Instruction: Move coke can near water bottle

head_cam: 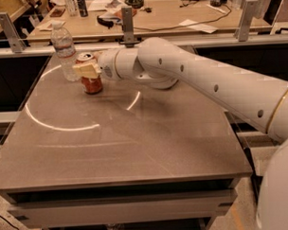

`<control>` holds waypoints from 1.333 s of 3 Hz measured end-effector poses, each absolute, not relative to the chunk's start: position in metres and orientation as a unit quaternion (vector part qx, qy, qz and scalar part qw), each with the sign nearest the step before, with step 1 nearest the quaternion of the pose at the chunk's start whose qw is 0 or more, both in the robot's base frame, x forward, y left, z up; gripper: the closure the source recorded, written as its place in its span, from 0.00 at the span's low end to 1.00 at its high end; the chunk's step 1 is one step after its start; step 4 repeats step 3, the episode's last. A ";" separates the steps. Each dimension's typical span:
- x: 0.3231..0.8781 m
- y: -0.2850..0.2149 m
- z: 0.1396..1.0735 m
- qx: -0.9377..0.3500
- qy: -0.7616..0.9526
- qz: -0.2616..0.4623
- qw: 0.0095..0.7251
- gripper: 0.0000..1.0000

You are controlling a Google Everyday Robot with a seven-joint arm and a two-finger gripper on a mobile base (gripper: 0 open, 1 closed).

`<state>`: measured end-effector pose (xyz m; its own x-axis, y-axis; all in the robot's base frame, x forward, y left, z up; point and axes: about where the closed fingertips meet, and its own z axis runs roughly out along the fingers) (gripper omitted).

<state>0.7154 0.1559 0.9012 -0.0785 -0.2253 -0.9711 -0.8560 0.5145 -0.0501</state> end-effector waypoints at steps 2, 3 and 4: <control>0.714 0.165 0.905 -0.398 0.659 0.308 0.559 0.00; 0.690 0.195 0.916 -0.419 0.646 0.328 0.547 0.00; 0.690 0.195 0.916 -0.419 0.646 0.328 0.547 0.00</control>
Offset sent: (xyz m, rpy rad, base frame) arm -0.0018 0.0223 0.0108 0.1534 -0.0499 0.0778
